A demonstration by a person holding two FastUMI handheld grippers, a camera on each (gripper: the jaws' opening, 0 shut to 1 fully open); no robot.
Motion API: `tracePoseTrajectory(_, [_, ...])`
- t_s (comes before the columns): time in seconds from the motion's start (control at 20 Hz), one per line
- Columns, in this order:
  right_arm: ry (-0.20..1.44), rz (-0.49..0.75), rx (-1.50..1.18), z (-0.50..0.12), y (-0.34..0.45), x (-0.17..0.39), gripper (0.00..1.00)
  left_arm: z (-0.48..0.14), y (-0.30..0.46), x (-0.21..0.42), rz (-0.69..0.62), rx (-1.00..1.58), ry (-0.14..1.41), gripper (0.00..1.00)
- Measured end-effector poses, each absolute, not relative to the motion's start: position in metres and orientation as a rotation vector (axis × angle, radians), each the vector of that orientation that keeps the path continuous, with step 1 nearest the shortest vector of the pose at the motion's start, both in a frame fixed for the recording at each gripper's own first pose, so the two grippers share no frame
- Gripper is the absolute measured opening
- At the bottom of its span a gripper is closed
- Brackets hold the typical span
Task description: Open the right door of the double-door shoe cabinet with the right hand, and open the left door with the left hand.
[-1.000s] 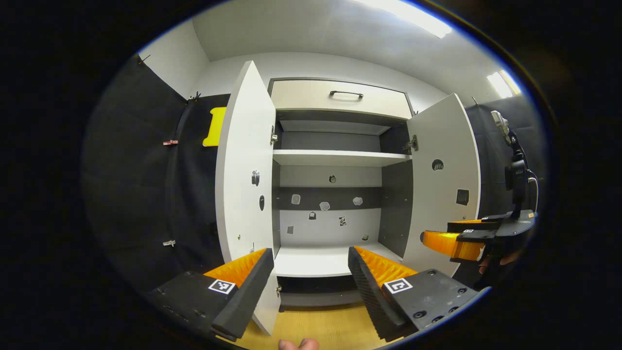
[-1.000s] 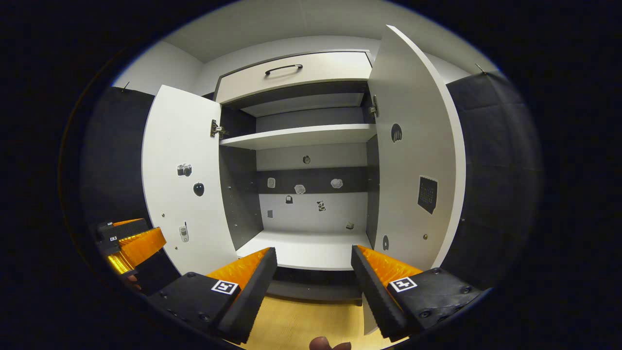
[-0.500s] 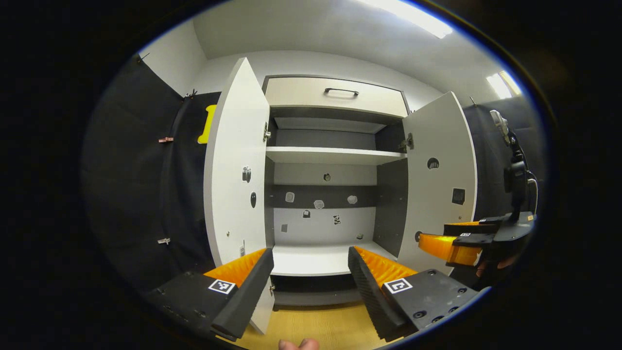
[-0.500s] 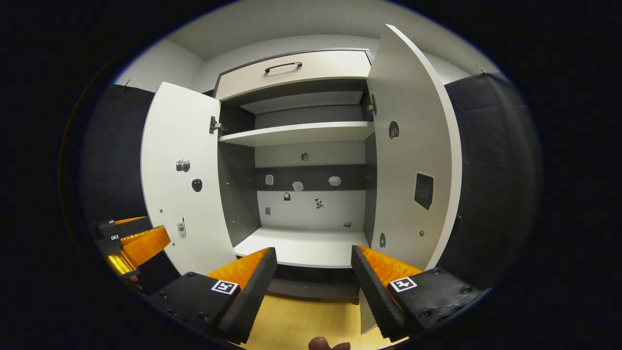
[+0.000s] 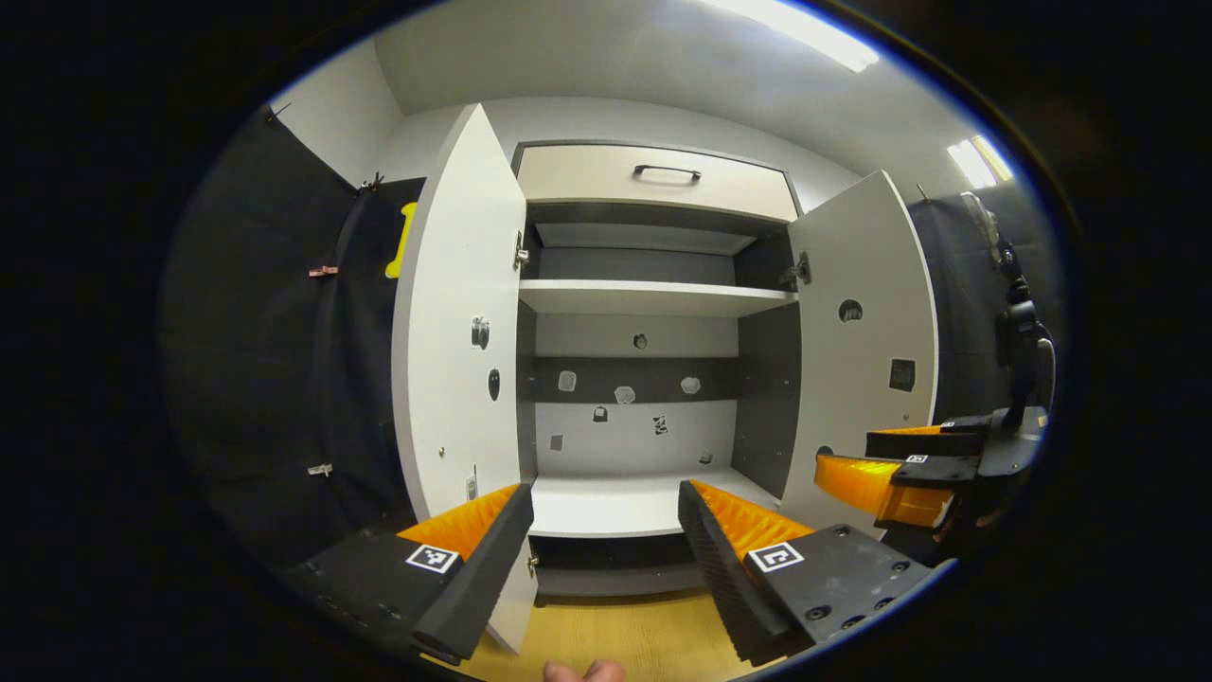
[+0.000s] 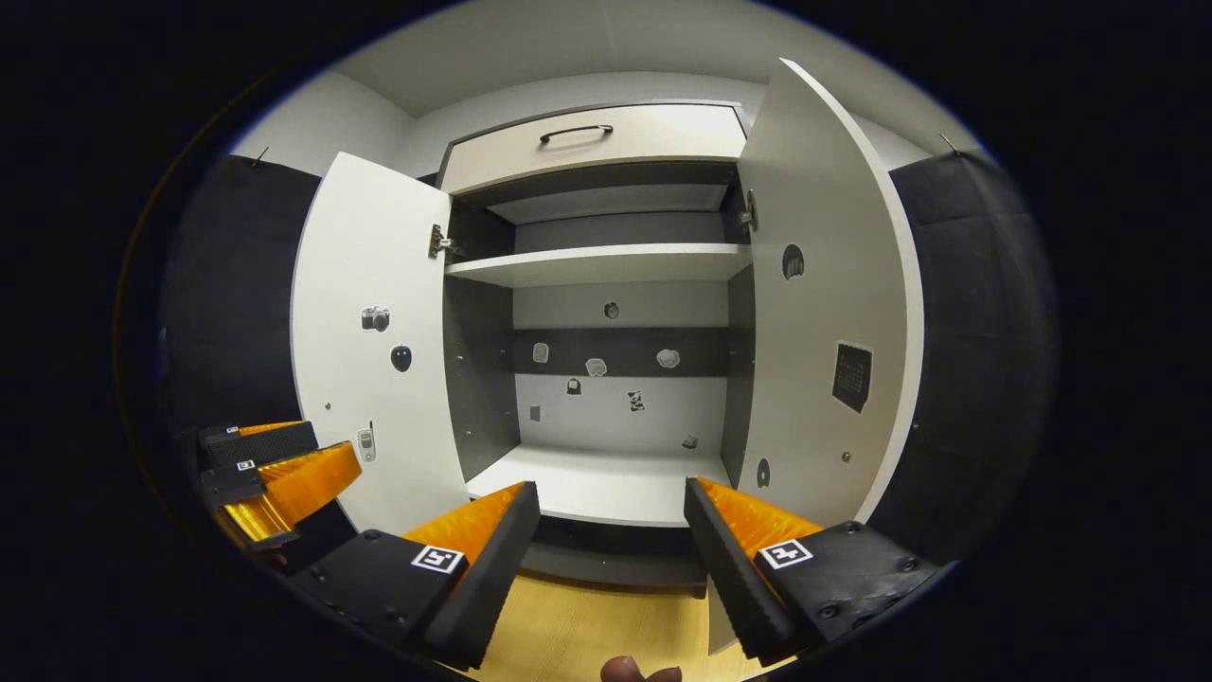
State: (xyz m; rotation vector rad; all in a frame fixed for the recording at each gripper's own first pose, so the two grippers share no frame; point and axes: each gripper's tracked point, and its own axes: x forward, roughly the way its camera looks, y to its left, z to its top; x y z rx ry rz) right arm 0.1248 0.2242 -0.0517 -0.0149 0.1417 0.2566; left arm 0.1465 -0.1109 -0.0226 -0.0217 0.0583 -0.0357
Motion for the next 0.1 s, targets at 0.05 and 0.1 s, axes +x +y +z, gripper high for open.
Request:
tracePoseTrajectory(0.05, [0.14, 0.261, -0.009, -0.0515, 0.2265, 0.123, 0.97, -0.0269, -0.1105, 0.1489, -0.035, -0.024, 0.068, 0.95])
tracePoseTrajectory(0.1, [0.137, 0.261, -0.005, -0.0515, 0.2277, 0.1214, 0.97, -0.0304, -0.1102, 0.15, -0.034, -0.021, 0.074, 0.95])
